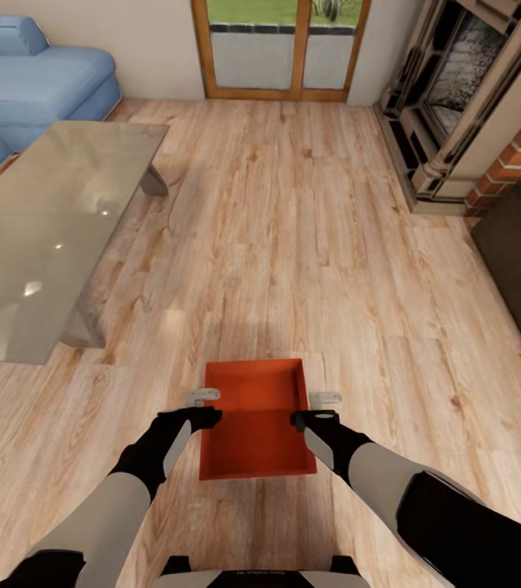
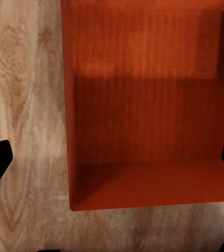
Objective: Move the two storage containers from the living room to the garage. In the garage, place one container on the floor and stack the other container on top of it (either order is fine).
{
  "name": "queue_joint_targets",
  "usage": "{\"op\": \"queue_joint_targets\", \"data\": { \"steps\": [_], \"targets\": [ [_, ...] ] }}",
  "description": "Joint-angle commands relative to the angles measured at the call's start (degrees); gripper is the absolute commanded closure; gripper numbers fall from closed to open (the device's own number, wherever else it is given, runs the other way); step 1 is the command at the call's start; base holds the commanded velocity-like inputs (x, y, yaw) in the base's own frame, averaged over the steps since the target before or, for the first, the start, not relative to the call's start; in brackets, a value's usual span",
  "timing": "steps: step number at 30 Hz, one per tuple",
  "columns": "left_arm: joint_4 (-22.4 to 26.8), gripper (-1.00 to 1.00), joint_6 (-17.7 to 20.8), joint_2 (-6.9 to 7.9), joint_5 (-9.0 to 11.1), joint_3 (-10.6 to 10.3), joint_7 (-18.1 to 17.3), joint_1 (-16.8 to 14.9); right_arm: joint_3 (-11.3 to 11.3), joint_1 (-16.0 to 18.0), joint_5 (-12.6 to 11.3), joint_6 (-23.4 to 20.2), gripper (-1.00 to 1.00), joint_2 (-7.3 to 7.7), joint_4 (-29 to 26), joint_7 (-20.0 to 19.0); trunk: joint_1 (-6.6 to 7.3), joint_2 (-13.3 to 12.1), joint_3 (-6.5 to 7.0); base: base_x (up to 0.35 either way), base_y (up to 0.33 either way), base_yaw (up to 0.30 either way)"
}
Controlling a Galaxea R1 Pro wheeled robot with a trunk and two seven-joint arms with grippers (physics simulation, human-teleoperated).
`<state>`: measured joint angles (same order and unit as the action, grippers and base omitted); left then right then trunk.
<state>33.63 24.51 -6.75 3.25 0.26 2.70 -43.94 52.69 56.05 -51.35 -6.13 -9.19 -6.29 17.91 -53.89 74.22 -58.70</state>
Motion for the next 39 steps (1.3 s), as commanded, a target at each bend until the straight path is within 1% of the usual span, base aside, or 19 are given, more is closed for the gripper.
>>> {"op": "queue_joint_targets", "data": {
  "steps": [1,10,13,24,39],
  "targets": [
    [0.1,-1.00,0.3,-0.02,0.4,0.0,0.3,0.0,0.5,0.0,-0.2,-0.4,-1.00,0.03,-0.1,0.4,-0.23,0.4,-0.22,0.000,0.000,0.000],
    [0.0,-1.00,0.4,-0.02,0.4,0.0,0.3,0.0,0.5,0.1,-0.2,-0.4,-1.00,0.08,-0.2,0.4,-2.20,4.0,-1.83,0.000,0.000,0.000],
    [0.0,-1.00,0.5,-0.02,0.4,0.0,0.3,0.0,0.5,1.4,-0.2,-0.6,-1.00,0.09,-0.1,0.4,-2.86,5.2,-2.37,0.000,0.000,0.000],
    [-0.1,-1.00,0.5,-0.02,0.4,0.0,0.3,0.0,0.5,2.6,-0.2,-1.4,-1.00,0.05,-0.1,0.4,-5.28,9.7,-4.34,0.000,0.000,0.000],
    [-0.3,-1.00,0.5,-0.02,0.3,-0.1,0.3,0.0,0.6,2.7,-0.2,-1.5,-1.00,0.01,-0.1,0.4,-8.57,15.7,-7.04,0.000,0.000,0.000]
  ]
}}
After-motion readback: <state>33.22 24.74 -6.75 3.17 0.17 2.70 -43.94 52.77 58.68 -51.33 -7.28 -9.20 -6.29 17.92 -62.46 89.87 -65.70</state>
